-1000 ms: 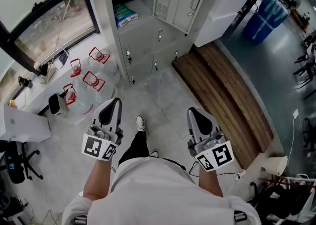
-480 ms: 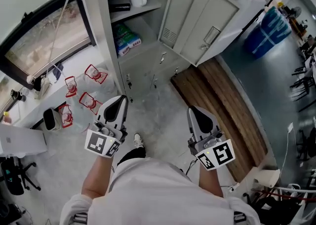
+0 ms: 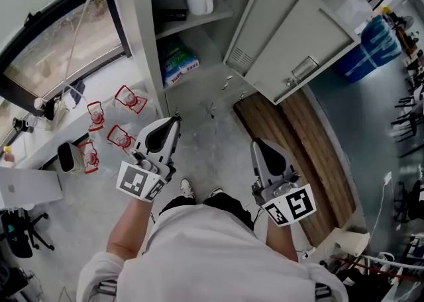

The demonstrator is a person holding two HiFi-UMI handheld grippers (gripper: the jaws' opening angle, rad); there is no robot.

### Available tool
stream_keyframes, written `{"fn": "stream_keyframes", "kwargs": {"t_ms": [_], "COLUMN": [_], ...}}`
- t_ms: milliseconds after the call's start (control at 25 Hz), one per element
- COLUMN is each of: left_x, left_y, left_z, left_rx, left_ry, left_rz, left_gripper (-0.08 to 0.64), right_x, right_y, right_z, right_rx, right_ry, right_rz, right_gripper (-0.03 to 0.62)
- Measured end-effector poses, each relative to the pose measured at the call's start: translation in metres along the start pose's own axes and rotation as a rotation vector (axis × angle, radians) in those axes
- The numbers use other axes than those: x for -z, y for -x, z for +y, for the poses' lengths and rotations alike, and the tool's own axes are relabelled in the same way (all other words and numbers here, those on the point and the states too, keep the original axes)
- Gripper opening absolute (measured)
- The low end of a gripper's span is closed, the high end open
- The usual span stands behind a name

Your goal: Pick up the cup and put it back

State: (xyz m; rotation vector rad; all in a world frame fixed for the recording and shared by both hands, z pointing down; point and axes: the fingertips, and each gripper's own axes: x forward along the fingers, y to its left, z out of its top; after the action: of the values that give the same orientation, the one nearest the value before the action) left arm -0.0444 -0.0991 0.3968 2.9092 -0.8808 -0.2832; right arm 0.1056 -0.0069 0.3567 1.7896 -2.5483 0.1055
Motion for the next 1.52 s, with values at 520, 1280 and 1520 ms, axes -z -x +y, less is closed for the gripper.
{"fn": "stream_keyframes", "kwargs": {"t_ms": [520, 1280, 1520], "left_x": [-0.005, -0.024, -0.026], "left_y": [-0.052, -0.044, -0.032], "left_z": [0.011, 0.046, 0.05], "left_rx": [-0.121, -0.387, -0.426], "left_ry": [-0.062, -0.156, -0.167], "left_rz": [-0.019, -0.055, -0.049], "left_gripper": [0.02, 0.02, 0.02], "right_x": [-0.009, -0.066, -0.069], "right_y": [-0.047, -0.207, -0.246], "right_z": [-0.062, -0.062, -0.07], "right_rx": [-0.143, -0.474, -0.449], "right_ry": [0.004, 0.109, 0.096], "right_rz": [-0.028, -0.173, -0.17], "right_gripper": [0.017, 0.018, 0.028]}}
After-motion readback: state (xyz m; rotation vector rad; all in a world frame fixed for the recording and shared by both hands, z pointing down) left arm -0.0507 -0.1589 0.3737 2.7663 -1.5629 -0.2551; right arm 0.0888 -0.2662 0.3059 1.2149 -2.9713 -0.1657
